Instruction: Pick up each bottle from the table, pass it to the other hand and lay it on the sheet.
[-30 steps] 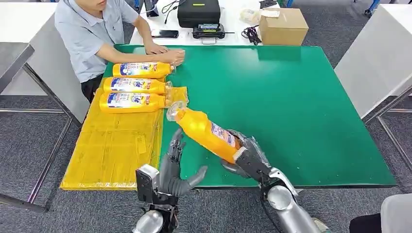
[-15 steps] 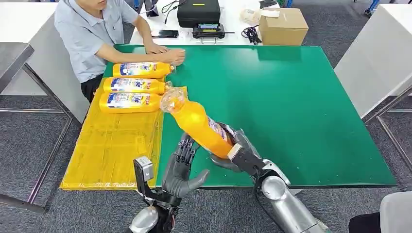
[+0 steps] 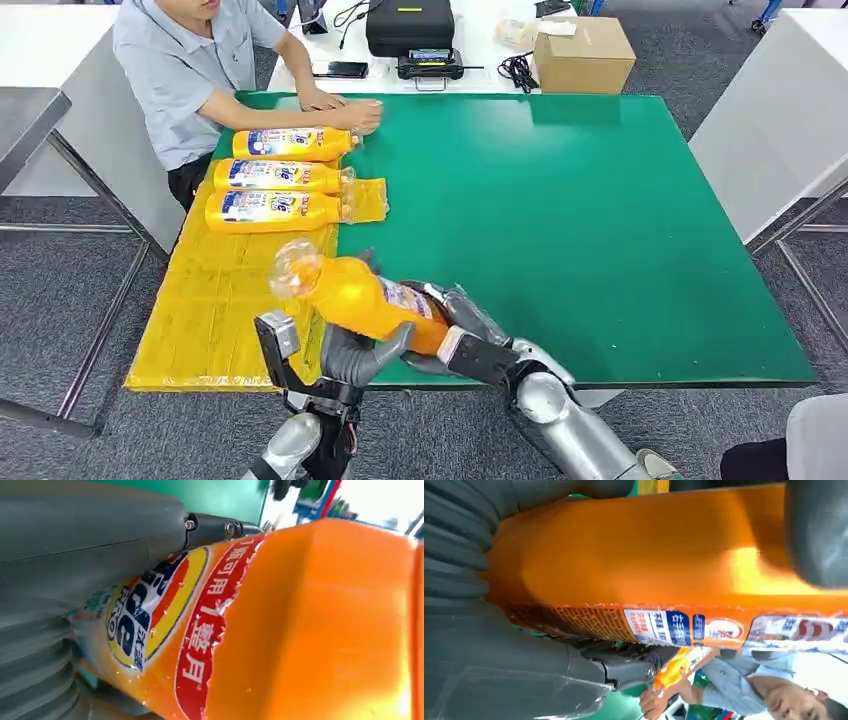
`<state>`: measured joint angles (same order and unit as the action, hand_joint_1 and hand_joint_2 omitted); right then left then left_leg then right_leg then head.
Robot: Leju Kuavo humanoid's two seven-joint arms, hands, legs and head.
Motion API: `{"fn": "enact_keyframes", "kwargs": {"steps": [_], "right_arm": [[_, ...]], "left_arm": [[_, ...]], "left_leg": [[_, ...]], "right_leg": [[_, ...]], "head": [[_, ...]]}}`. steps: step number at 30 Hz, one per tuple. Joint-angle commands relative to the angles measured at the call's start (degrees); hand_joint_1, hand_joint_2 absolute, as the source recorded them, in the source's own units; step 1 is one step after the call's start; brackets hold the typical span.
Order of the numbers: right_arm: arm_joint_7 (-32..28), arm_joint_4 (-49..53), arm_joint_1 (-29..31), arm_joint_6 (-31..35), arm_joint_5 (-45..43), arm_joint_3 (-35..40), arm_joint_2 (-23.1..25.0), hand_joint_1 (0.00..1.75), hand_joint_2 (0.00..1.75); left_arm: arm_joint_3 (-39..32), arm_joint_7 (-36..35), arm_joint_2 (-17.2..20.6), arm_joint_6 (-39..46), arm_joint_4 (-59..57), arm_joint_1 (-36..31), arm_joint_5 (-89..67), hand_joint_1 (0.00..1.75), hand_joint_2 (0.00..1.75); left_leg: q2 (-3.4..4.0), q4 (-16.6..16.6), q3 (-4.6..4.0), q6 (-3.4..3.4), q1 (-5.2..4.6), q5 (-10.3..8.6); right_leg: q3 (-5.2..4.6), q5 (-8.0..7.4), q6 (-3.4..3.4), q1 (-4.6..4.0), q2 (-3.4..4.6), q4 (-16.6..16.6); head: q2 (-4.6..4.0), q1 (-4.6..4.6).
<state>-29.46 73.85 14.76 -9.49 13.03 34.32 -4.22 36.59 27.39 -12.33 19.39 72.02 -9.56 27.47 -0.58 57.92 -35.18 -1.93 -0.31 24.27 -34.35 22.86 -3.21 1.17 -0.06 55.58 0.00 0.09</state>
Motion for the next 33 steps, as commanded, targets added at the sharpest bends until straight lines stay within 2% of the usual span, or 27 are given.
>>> {"fn": "enact_keyframes", "kwargs": {"steps": [1, 4, 8, 9, 10, 11, 15, 28, 29, 30, 31, 33], "right_arm": [[0.0, -3.8, 2.3, 0.0, -0.1, 3.1, 0.0, 1.75, 1.75], [0.0, -4.1, 2.3, -0.1, -0.4, 3.2, -0.1, 1.75, 1.75], [-0.3, -4.9, 2.6, -0.6, -1.1, 2.9, 0.0, 1.75, 1.75], [-0.6, -5.1, 2.7, -1.2, -1.7, 2.8, 0.2, 1.75, 1.75], [-0.6, -5.1, 2.7, -1.2, -1.7, 2.8, 0.2, 1.75, 1.75], [-0.8, -5.5, 2.8, -1.6, -2.1, 2.7, 0.3, 1.75, 1.75], [-1.4, -7.5, 3.0, -2.8, -3.0, 2.1, 0.7, 1.75, 1.75], [-1.7, -10.1, 3.1, -2.3, -1.6, 1.7, 0.8, 1.75, 1.75], [-1.7, -10.4, 3.0, -2.2, -1.5, 1.8, 0.9, 1.69, 1.75], [-1.5, -10.7, 3.0, -2.1, -1.2, 1.9, 1.0, 1.26, 1.75], [-1.3, -11.2, 3.0, -2.1, -1.0, 2.0, 1.1, 0.03, 1.75], [-0.8, -12.5, 2.5, -1.8, -1.4, 1.2, 1.8, 0.00, 1.75]], "left_arm": [[-1.5, 2.4, 0.1, 3.2, -0.2, -2.3, -1.2, 0.00, 1.75], [-1.5, 2.1, 0.5, 2.3, 1.7, -1.8, 0.8, 0.00, 1.75], [-0.8, -0.2, 1.7, -2.9, 4.2, -1.0, 5.1, 0.00, 1.75], [-0.6, -1.0, 2.0, -5.3, 4.6, -0.8, 6.9, 0.33, 1.75], [-0.6, -1.0, 2.0, -5.3, 4.6, -0.8, 6.9, 0.33, 1.75], [-0.4, -1.2, 2.3, -6.9, 4.9, -0.6, 7.8, 1.75, 1.75], [-0.2, -2.8, 2.9, -13.4, 5.2, -0.2, 11.6, 1.75, 1.75], [-0.1, -1.1, 2.4, -13.3, 4.2, -0.6, 8.9, 1.75, 1.75], [-0.1, -1.0, 2.3, -13.3, 4.2, -0.7, 8.9, 1.75, 1.75], [-0.5, -0.3, 2.1, -12.5, 4.2, -0.6, 8.3, 1.75, 1.75], [-0.5, -0.1, 2.1, -12.2, 4.4, -0.6, 8.0, 1.75, 1.75], [-1.1, 1.3, 2.1, -10.0, 4.8, -0.5, 6.2, 1.75, 1.75]], "left_leg": [[0.13, 0.0, 0.20, 0.10, 0.05, 0.10], [0.12, 0.0, 0.25, 0.12, 0.07, 0.12], [0.13, 0.0, 0.28, 0.14, 0.07, 0.12], [0.12, 0.0, 0.23, 0.12, 0.05, 0.09], [0.15, 0.0, 0.24, 0.12, 0.07, 0.10], [0.19, 0.0, 0.29, 0.13, 0.06, 0.13], [0.11, 0.0, 0.18, 0.09, 0.04, 0.06], [0.05, 0.0, 0.22, 0.10, 0.08, 0.07], [0.05, 0.0, 0.28, 0.12, 0.07, 0.11], [0.03, 0.0, 0.16, 0.08, 0.05, 0.05], [0.05, 0.0, 0.21, 0.11, 0.07, 0.08], [0.03, 0.0, 0.19, 0.08, 0.06, 0.06]], "right_leg": [[0.18, 0.05, 0.13, -0.06, 0.09, 0.0], [0.23, 0.08, 0.16, -0.08, 0.08, 0.0], [0.26, 0.08, 0.17, -0.08, 0.08, 0.0], [0.21, 0.06, 0.14, -0.07, 0.07, 0.0], [0.22, 0.05, 0.15, -0.09, 0.10, 0.0], [0.25, 0.07, 0.16, -0.07, 0.14, 0.0], [0.15, 0.04, 0.10, -0.05, 0.07, 0.0], [0.22, 0.05, 0.13, -0.08, 0.01, -0.1], [0.28, 0.09, 0.16, -0.08, 0.00, 0.0], [0.15, 0.04, 0.10, -0.05, 0.00, 0.0], [0.20, 0.07, 0.13, -0.08, 0.01, 0.0], [0.18, 0.05, 0.11, -0.07, -0.01, -0.1]], "head": [[0.00, -0.02], [0.00, -0.02], [0.00, -0.02], [0.00, 0.00], [0.00, -0.02], [0.00, -0.02], [0.00, -0.02], [0.00, 0.00], [0.00, -0.02], [0.00, 0.00], [0.00, -0.02], [0.00, -0.02]]}}
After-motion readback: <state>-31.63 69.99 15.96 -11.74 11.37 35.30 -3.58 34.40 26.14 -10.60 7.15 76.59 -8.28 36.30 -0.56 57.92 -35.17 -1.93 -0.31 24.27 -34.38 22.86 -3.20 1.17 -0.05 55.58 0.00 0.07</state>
